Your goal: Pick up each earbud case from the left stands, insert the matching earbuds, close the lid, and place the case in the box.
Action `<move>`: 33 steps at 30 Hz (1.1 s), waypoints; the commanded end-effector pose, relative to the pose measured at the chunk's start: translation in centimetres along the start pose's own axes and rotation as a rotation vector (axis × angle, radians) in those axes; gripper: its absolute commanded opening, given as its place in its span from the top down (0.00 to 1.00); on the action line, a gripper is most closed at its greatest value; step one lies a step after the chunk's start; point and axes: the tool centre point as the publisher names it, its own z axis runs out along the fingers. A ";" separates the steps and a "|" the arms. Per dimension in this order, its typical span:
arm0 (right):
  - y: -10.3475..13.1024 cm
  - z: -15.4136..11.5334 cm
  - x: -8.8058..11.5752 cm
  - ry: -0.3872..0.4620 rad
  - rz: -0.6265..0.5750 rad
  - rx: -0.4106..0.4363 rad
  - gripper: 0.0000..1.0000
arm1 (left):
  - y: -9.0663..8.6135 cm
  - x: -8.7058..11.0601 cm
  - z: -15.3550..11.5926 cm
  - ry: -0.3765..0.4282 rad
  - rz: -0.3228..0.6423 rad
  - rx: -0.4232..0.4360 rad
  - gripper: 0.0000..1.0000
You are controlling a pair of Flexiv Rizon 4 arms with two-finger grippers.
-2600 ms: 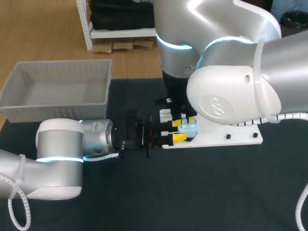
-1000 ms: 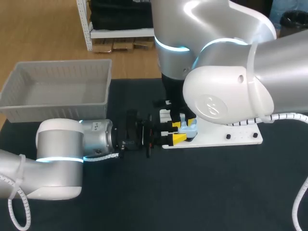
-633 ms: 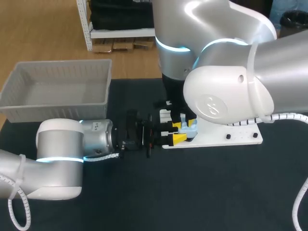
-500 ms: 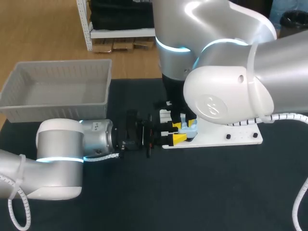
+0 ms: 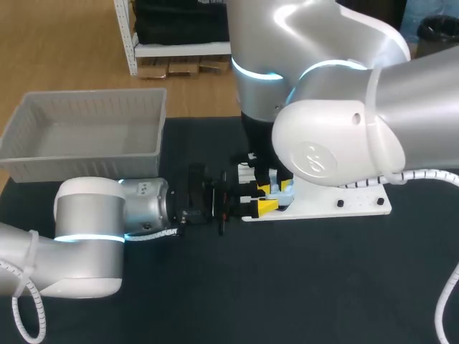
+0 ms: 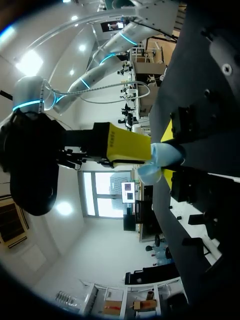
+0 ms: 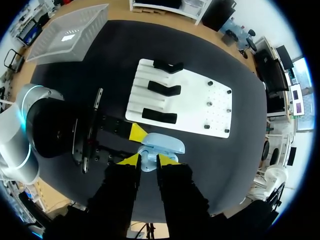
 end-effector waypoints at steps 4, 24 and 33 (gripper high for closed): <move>0.0 0.0 -0.1 -0.002 -0.001 0.000 0.57 | 0.0 -0.1 -0.1 -0.002 0.001 -0.004 1.00; -3.9 -3.0 -2.6 -0.077 0.182 -0.074 0.00 | 0.0 -0.1 -0.1 -0.002 0.001 -0.004 1.00; -6.3 -0.4 -4.2 -0.069 0.275 -0.044 0.00 | 0.0 -0.1 -0.1 -0.002 0.001 -0.004 1.00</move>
